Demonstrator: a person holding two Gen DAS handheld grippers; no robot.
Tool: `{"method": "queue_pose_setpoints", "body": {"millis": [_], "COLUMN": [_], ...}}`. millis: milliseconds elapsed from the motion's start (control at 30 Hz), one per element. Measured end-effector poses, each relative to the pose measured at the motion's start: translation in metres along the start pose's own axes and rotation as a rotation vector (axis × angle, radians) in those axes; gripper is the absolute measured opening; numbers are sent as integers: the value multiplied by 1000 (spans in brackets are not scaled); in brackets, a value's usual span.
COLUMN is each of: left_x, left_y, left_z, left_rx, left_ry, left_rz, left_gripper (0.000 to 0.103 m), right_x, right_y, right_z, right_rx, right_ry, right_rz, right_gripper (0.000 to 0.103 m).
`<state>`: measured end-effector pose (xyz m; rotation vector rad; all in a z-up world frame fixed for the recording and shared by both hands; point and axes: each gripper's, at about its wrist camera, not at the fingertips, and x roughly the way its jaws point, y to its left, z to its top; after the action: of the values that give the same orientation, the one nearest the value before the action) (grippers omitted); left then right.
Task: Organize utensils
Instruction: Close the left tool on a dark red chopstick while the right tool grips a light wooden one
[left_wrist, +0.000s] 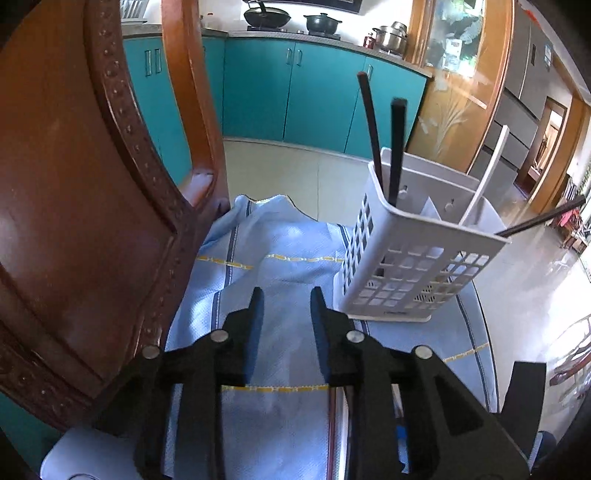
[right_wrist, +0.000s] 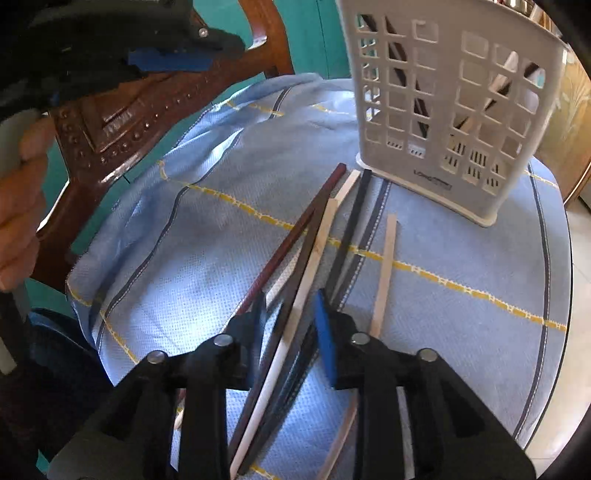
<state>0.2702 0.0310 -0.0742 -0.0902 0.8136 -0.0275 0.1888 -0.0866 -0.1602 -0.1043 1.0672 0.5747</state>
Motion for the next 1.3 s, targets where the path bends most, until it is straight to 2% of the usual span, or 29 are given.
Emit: {"method": "queue_pose_setpoints", "body": {"millis": [67, 133, 167, 200, 300, 433, 500, 567, 667, 800, 900, 967, 1000, 1300], "left_x": [4, 7, 8, 9, 13, 21, 30, 44, 62, 75, 80, 79, 77, 69], "left_y": [-4, -4, -5, -5, -5, -8, -9, -12, -20, -32, -37, -40, -41, -29], "left_z": [1, -1, 0, -1, -5, -11, -16, -25, -38, -51, -55, -56, -55, -45], "left_rx": [9, 15, 18, 21, 31, 59, 61, 50, 53, 78, 86, 90, 97, 71], "left_ry": [12, 30, 37, 44, 61, 98, 142, 216, 300, 353, 364, 362, 359, 331], "left_rz": [1, 5, 6, 7, 13, 27, 9, -36, -83, -100, -126, -145, -147, -138], "left_gripper": [29, 29, 29, 29, 32, 40, 40, 40, 40, 41, 33, 19, 15, 8], "right_x": [2, -1, -1, -4, -16, -29, -30, -22, -13, -10, -11, -11, -12, -23], "right_y": [-1, -9, -13, -17, -32, -48, -54, -54, -48, -42, -44, -45, -47, -59], "right_z": [2, 5, 6, 7, 10, 12, 12, 14, 8, 4, 4, 4, 3, -2], "right_rx": [28, 68, 87, 99, 140, 141, 141, 148, 107, 65, 47, 34, 30, 46], "right_ry": [8, 9, 7, 4, -11, -31, -23, -3, 34, 47, 56, 62, 64, 55], "right_rz": [6, 36, 45, 41, 25, -71, -70, -59, -88, -128, -132, -138, -141, -170], "right_gripper": [14, 13, 9, 0, 1, 1, 4, 22, 24, 24, 21, 11, 10, 8]}}
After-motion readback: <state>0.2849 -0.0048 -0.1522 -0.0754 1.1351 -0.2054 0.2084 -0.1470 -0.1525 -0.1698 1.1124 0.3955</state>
